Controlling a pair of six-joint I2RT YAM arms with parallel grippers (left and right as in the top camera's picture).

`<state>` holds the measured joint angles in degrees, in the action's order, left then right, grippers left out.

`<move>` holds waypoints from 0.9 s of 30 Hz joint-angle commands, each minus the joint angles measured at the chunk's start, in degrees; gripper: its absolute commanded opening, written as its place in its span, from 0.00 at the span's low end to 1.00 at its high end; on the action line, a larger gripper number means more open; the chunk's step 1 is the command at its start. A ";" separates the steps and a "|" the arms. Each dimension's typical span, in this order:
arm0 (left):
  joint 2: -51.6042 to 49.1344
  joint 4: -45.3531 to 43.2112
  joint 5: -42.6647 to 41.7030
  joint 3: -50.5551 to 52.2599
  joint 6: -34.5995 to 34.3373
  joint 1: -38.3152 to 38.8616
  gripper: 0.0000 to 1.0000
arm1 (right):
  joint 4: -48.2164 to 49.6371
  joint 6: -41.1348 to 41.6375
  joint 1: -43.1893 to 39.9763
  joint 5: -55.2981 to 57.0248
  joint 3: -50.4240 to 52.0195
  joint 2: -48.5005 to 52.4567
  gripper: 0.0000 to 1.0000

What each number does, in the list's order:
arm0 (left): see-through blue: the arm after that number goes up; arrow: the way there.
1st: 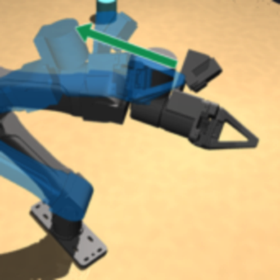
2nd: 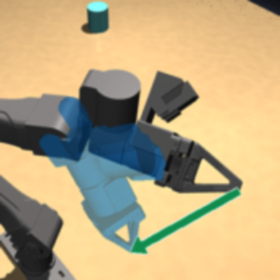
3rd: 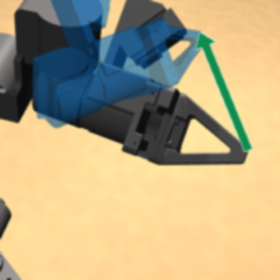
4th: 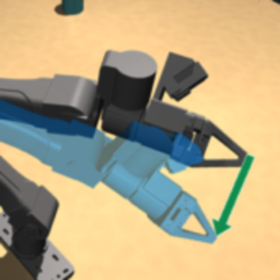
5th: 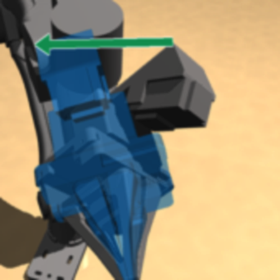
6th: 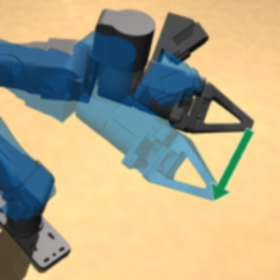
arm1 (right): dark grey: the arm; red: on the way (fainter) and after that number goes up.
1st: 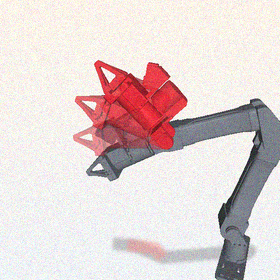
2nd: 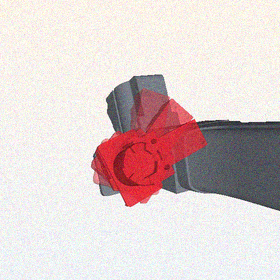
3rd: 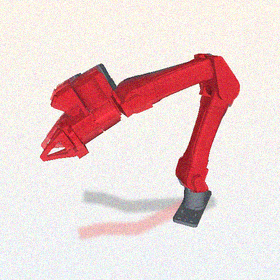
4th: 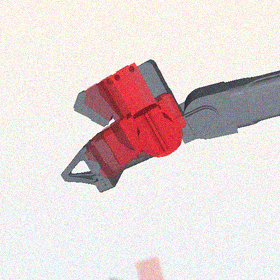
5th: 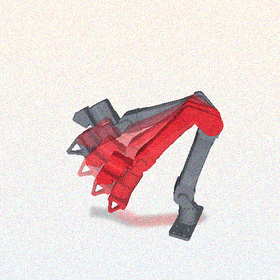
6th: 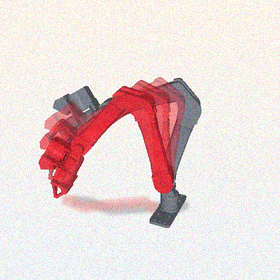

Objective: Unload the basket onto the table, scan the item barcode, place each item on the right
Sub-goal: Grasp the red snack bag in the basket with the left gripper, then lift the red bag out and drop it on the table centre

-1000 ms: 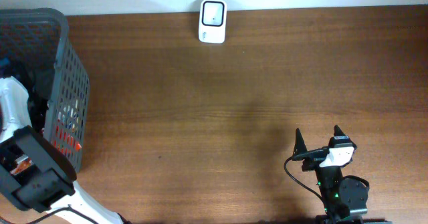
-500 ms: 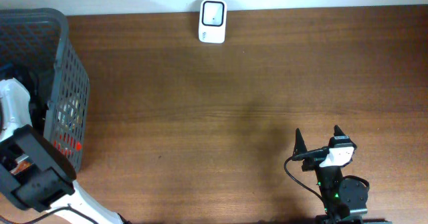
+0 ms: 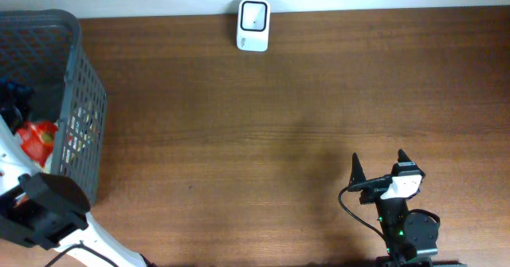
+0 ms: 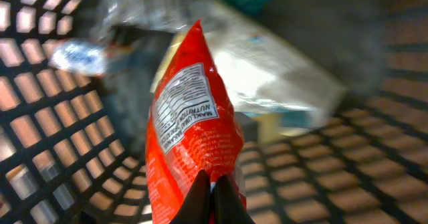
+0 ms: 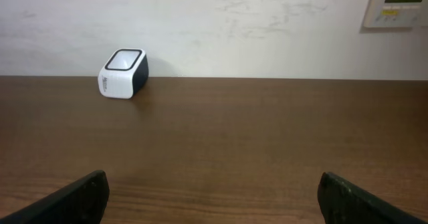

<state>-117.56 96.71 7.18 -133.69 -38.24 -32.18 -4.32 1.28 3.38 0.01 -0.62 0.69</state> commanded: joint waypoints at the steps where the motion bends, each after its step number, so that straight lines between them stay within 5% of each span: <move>1: 2.21 0.02 -6.60 -10.29 4.70 1.66 0.00 | -0.39 0.04 0.37 0.68 0.31 -0.33 0.99; 6: 6.58 -1.73 -6.58 -19.23 8.24 7.21 0.00 | -0.39 0.04 0.37 0.68 0.31 -0.33 0.98; 14: 12.13 -5.35 -6.56 -21.59 11.61 26.49 0.00 | -0.39 0.04 0.37 0.68 0.31 -0.33 0.99; 27: -2.01 -6.64 -5.95 -12.44 16.06 53.83 0.00 | -0.39 0.04 0.37 0.68 0.31 -0.33 0.99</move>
<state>-116.01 90.35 1.02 -148.49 -23.97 18.15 -4.29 1.28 3.38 0.01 -0.62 0.69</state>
